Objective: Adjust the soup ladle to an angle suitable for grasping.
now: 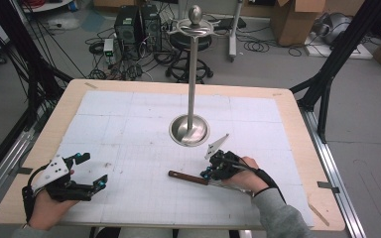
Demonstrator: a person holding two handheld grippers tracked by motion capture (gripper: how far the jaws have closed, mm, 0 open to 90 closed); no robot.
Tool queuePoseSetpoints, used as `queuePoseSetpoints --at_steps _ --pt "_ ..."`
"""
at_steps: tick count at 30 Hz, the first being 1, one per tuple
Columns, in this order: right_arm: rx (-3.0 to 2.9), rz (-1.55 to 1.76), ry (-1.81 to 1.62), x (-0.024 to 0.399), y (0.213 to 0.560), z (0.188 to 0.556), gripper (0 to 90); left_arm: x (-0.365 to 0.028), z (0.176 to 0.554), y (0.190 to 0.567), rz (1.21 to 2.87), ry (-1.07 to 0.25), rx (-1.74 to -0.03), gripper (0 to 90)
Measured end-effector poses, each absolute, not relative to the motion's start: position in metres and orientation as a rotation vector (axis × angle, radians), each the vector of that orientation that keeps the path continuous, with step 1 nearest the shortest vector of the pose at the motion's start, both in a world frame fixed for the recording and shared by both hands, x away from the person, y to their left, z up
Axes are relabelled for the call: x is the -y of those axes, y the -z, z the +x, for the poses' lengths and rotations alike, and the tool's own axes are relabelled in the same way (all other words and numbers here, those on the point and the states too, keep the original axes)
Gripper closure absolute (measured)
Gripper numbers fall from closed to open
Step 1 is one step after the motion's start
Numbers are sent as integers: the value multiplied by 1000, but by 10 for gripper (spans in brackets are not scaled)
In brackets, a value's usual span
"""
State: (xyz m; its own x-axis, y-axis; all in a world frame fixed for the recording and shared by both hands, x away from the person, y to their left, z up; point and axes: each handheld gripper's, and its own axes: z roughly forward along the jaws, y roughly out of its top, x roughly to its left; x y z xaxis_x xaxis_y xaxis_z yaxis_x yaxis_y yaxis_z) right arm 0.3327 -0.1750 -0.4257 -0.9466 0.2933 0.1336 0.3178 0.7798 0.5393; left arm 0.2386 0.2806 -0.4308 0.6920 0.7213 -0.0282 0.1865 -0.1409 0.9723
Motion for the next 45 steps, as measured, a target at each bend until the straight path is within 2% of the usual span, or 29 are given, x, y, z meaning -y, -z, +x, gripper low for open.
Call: queuePoseSetpoints --at_steps 8,13,15,18,22,26,27,29,31,36,38,40,45 --pt "2934 -510 967 180 415 330 897 -281 239 431 1679 -546 -741 17" --pt "2933 -490 1041 186 405 324 806 -281 239 430 1676 -543 -739 17" --pt "2925 -483 1077 189 401 323 795 -281 239 430 1676 -544 -737 17" --pt "2917 -478 1124 193 396 321 723 -281 239 430 1675 -541 -737 17" --pt "2900 -489 1198 198 390 320 583 -283 240 431 1674 -533 -744 17" --pt "2889 -588 1192 204 387 320 360 -283 240 431 1672 -535 -739 17" --pt "2896 -616 1186 205 387 321 330 -283 239 431 1671 -535 -739 17" --pt "2902 -624 1183 209 385 320 322 -284 239 431 1671 -535 -738 17" --pt "2910 -612 1175 212 384 320 276 -284 238 431 1673 -535 -738 17" --pt "2931 -597 1143 217 381 317 105 -285 237 431 1670 -536 -742 17" --pt "2946 -607 1136 219 379 317 94 -286 237 431 1665 -535 -744 17" --pt "2962 -634 1110 220 379 317 4 -286 237 430 1664 -537 -742 17" --pt "3010 -618 1034 221 378 313 4 -286 237 431 1664 -532 -742 17"
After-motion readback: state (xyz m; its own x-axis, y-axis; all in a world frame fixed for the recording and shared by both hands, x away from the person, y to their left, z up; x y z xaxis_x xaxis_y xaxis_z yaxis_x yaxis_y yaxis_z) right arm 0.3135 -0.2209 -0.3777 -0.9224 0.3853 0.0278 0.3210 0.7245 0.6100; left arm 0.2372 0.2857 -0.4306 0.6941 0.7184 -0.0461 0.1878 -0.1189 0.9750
